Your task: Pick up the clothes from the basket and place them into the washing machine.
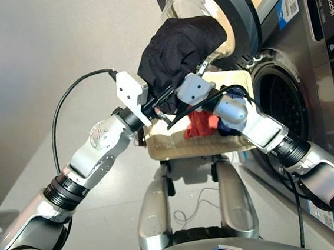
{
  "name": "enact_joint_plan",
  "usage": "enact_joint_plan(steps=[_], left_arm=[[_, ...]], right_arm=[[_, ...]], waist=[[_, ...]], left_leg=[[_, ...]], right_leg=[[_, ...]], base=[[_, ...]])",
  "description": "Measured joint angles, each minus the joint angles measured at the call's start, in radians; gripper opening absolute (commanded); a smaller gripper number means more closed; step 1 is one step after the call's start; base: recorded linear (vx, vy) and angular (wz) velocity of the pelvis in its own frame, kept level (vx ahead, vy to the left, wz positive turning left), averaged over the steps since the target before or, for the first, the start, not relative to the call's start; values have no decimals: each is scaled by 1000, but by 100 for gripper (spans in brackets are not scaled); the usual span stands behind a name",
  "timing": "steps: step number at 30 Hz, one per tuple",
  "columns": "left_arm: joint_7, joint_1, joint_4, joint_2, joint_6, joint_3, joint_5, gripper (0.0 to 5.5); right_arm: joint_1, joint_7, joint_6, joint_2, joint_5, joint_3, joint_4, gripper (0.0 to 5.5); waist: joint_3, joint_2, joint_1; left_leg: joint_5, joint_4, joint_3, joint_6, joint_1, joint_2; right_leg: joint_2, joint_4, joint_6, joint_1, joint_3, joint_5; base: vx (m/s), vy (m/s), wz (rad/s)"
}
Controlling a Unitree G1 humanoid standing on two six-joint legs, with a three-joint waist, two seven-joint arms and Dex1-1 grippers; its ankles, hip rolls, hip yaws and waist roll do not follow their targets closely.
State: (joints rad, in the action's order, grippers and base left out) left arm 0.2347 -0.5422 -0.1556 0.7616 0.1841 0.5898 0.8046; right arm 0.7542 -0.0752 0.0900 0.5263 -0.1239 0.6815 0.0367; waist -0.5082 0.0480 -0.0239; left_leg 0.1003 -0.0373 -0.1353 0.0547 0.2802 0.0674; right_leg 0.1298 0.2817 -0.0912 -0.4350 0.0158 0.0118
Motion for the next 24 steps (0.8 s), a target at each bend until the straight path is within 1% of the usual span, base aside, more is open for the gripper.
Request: enact_joint_plan(steps=[2,6,11,12,13,14,19,21,22,23,24], left_arm=[[1,0,5,1,6,3,-2,0],[1,-2,14,2,8,10,-3,0],[0,-16,26,9,8,28,-4,0],[0,-16,27,9,8,32,-4,0],[0,-17,27,9,8,33,-5,0],[0,-19,27,9,9,33,-5,0],[-1,-20,26,9,13,30,-12,0],[0,-17,26,8,12,34,-13,239],[4,-15,26,8,12,36,-13,339],[10,-11,25,8,11,36,-15,550],[10,-8,25,8,12,36,-17,550]], right_arm=[[0,1,0,0,-1,3,0,550],[-1,14,0,3,-1,13,0,550],[-9,22,0,4,-3,17,0,550],[-10,22,0,6,-3,18,0,224],[-12,22,0,7,-4,20,0,13],[-17,21,1,6,-4,24,-1,0],[-51,23,1,9,-14,24,-3,0],[-59,25,1,15,-23,24,-3,0],[-64,30,1,15,-25,23,-3,0],[-68,35,1,15,-33,22,-3,0],[-69,39,1,15,-41,22,-3,0]], waist=[[0,1,1],[-1,2,0],[-5,10,0],[-5,10,0],[-5,10,0],[-5,10,0],[-5,11,0],[-5,11,0],[-6,11,0],[-6,11,0],[-6,11,0]], left_leg=[[0,0,-1,0,0,0],[0,0,-3,0,0,0],[0,-1,-5,0,0,0],[0,-1,-6,0,0,0],[0,-1,-6,0,0,0],[0,-1,-6,0,0,0],[0,-1,-6,0,0,0],[0,-1,-5,0,1,0],[0,-1,-5,0,1,0],[0,-1,-5,0,1,0],[0,-1,-5,0,2,0]], right_leg=[[0,1,0,-3,3,0],[-1,6,0,-7,8,0],[-2,10,0,-10,11,0],[-2,10,0,-10,12,0],[-2,10,0,-10,12,0],[-3,10,0,-10,12,0],[-2,10,0,-10,12,0],[-2,11,0,-10,12,0],[-2,11,0,-11,12,0],[-2,11,0,-11,12,0],[-2,11,0,-11,12,0]], base=[[0,0,0],[0,0,0],[0,0,0],[0,0,0],[0,0,0],[0,0,0],[0,0,0],[0,0,0],[0,0,0],[0,0,0],[0,0,0]])
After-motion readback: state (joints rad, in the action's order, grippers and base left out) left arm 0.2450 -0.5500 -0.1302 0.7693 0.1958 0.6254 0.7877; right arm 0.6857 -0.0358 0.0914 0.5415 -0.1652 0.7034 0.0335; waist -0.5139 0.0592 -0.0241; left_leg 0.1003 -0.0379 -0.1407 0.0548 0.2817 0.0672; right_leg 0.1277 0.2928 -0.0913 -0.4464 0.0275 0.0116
